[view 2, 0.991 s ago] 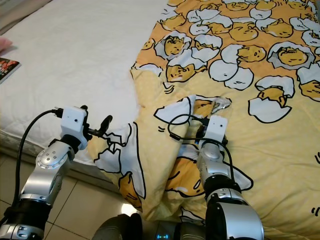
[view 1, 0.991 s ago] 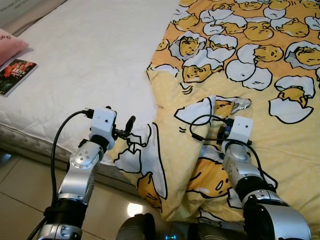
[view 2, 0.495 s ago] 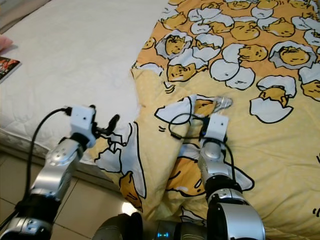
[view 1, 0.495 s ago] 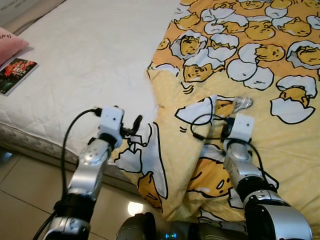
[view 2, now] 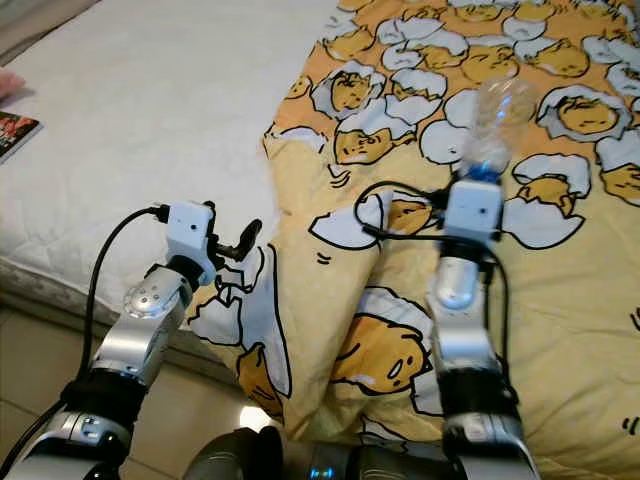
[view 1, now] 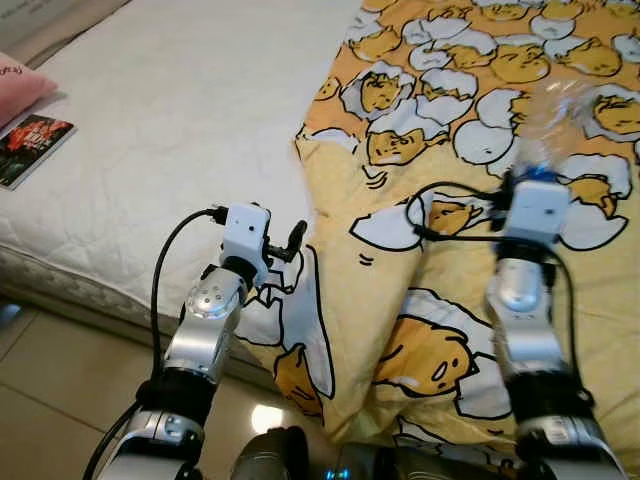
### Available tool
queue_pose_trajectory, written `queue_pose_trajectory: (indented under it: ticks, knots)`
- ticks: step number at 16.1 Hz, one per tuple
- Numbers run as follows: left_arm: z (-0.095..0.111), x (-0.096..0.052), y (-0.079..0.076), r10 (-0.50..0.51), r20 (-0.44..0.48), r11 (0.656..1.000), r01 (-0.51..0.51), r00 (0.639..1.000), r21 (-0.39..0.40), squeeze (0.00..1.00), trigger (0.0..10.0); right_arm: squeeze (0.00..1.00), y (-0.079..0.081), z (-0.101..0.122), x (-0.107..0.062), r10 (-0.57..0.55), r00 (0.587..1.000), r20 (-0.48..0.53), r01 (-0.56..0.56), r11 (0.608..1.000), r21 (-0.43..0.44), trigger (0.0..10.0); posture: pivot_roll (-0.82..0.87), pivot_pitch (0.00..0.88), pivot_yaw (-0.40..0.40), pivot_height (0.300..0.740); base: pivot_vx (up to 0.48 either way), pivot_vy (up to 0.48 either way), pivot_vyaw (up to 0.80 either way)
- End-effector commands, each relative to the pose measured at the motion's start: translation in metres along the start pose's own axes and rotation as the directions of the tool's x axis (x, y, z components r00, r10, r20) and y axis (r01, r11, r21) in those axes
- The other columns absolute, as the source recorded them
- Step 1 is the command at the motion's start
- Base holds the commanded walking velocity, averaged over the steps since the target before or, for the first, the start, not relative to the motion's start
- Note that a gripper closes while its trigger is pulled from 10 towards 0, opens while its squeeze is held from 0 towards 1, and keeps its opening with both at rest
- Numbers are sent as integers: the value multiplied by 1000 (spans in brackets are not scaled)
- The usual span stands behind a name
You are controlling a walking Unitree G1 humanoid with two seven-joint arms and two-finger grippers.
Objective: Clean up the room
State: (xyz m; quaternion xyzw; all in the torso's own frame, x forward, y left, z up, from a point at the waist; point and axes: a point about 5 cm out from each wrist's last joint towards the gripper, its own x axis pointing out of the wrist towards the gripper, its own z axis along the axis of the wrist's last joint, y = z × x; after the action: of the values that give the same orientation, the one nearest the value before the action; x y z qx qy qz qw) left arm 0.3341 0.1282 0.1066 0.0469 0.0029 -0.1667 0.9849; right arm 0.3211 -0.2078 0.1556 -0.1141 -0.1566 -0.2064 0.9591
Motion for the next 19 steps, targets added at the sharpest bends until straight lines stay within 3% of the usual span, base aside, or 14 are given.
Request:
queue_pose_trajectory:
  ticks: [1, 4, 6, 8, 9, 11, 12, 13, 16, 18, 19]
  knots:
    - [-2, 2, -2, -7, -6, 1000, 7, 1000, 17, 0, 10000, 0, -8, 11, -1, -28, 999, 42, 29, 1000, -4, 0, -9, 21, 42, 736, 0, 0, 0]
    - [-2, 1, -14, -64, 24, 998, 65, 998, -12, 0, 10000, 0, -33, 16, -23, -102, 993, 59, 103, 994, -26, 0, -25, 0, 48, 736, 0, 0, 0]
    - [-5, -5, -19, -82, 29, 995, 84, 996, -45, 0, 10000, 0, -46, 14, -47, -113, 992, 46, 116, 990, -75, 0, -37, 0, 50, 736, 0, 0, 0]
    - [1, -11, -10, -70, 54, 995, 74, 996, -66, 0, 10000, 0, -61, 7, -87, -92, 996, -14, 89, 984, -155, 0, -43, 0, 46, 736, 0, 0, 0]
    - [4, -14, -9, -92, 78, 992, 98, 993, -81, 0, 10000, 0, -64, 3, -104, -71, 996, -60, 61, 984, -168, 0, -45, 0, 43, 736, 0, 0, 0]
    - [4, -12, -17, -119, 85, 985, 128, 989, -119, 0, 10000, 0, -61, -7, -115, -36, 990, -136, 13, 986, -164, 0, -57, 0, 46, 736, 0, 0, 0]
    - [2, -9, -25, -127, 73, 983, 135, 989, -127, 0, 10000, 0, -54, -12, -116, -4, 985, -172, -22, 989, -149, 2275, -62, 0, 47, 736, 0, 0, 0]
    - [2, -5, -32, -139, 62, 980, 146, 988, -136, 0, 10000, 0, -50, -18, -114, 14, 979, -203, -43, 990, -135, 10000, -66, 0, 47, 736, 0, 0, 0]
    - [-7, -3, -38, -162, -22, 977, 157, 987, -147, 0, 10000, 0, -51, -27, -105, 14, 973, -230, -49, 988, -146, 10000, -54, 0, 52, 736, 0, 0, 0]
    - [-23, -25, -26, -149, -136, 983, 132, 979, -126, 0, 10000, 0, -55, -28, -98, 23, 973, -231, -57, 988, -141, 10000, -15, 0, 30, 736, 0, 0, 0]
    - [-39, -45, -21, -152, -254, 985, 127, 955, -113, 0, 10000, 0, -55, -31, -97, 38, 970, -241, -74, 987, -143, 10000, 16, 0, 5, 736, 0, 0, 0]
